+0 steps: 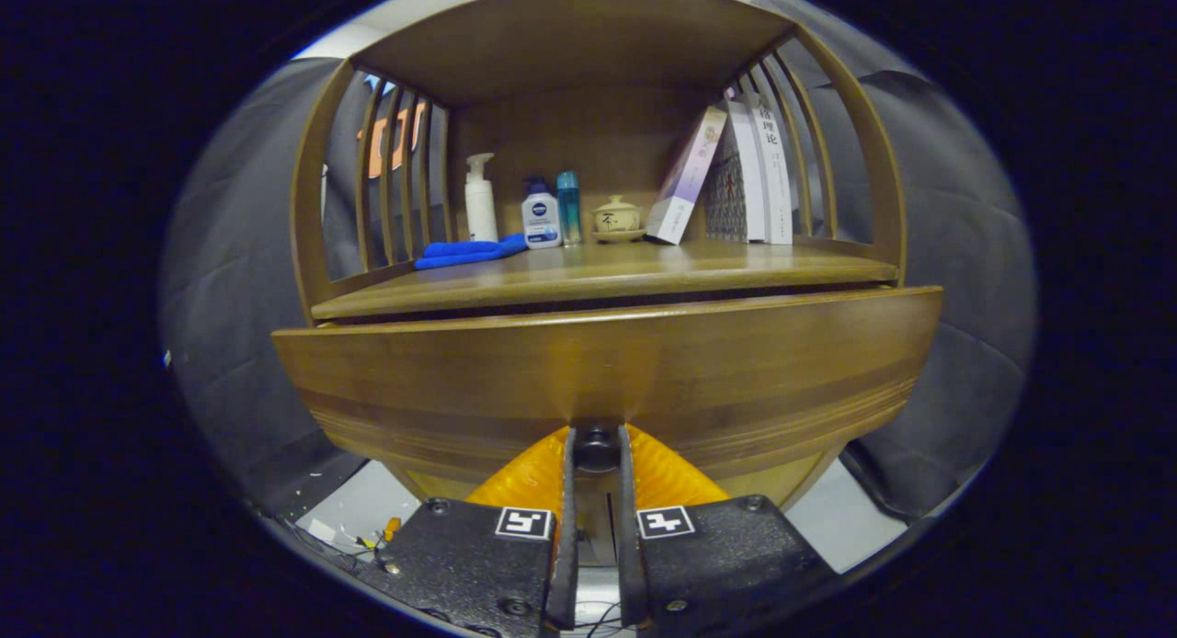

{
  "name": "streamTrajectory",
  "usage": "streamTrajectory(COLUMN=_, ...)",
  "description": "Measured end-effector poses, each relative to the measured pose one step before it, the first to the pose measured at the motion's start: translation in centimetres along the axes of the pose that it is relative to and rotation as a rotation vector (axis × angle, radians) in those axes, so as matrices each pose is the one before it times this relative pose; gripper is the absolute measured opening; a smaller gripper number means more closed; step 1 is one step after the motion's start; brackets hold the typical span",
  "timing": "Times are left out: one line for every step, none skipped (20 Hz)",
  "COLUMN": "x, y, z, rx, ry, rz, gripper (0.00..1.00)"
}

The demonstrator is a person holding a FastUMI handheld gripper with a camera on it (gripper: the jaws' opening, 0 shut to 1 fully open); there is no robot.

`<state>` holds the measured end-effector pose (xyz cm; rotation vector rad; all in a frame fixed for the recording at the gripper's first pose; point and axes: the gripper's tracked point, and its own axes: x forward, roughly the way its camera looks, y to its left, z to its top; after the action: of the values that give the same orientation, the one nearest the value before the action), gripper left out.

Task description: Pull open the drawer, take out the items inside it, and place them on the countertop above the cabinet.

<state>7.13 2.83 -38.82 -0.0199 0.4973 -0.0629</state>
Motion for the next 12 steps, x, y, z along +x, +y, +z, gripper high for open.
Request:
streamTrajectory(x=-0.565, y=-0.128, z=-0.317, rx=-0.00234, ry=-0.00148, rz=0.00116, gripper=0.21)
streamTrajectory(x=-0.692, y=-0.05, z=-0.223, rx=-0.0052, ry=-0.0006, rz=0.00304, gripper=0.21)
streamTrajectory(x=-0.83, y=-0.078, z=-0.224, rx=-0.00337, ry=-0.0034, rz=0.00221, gripper=0.21)
streamTrajectory(x=-0.858, y=-0.002, z=-0.348, rx=-0.00096, ry=0.00027, rz=0.00235, gripper=0.21)
streamTrajectory(x=-0.85, y=0.066, z=-0.358, rx=0.00234, ry=0.00078, rz=0.00504, gripper=0.21)
streamTrajectory(x=-0.676, y=0.073, z=-0.203, rx=0.00389, ry=0.00128, rz=0.00724, gripper=0.21)
streamTrajectory(x=-0.672, y=-0.001, z=-0.231, rx=0.00002, ry=-0.00136, rz=0.00628, gripper=0.21)
streamTrajectory(x=-0.612, y=0.009, z=-0.219, rx=-0.00669, ry=-0.00137, rz=0.00363, gripper=0.21)
streamTrajectory(x=-0.493, y=-0.103, z=-0.394, rx=-0.00783, ry=-0.00195, rz=-0.00185, gripper=0.21)
streamTrajectory(x=-0.651, y=-0.04, z=-0.272, rx=-0.00595, ry=-0.00197, rz=-0.00237, gripper=0.21)
streamTrajectory(x=-0.59, y=-0.003, z=-0.301, rx=-0.00082, ry=0.00232, rz=0.00058, gripper=0.21)
streamTrajectory(x=-0.585, y=0.05, z=-0.43, rx=0.0059, ry=0.01135, rz=0.00403, gripper=0.21)
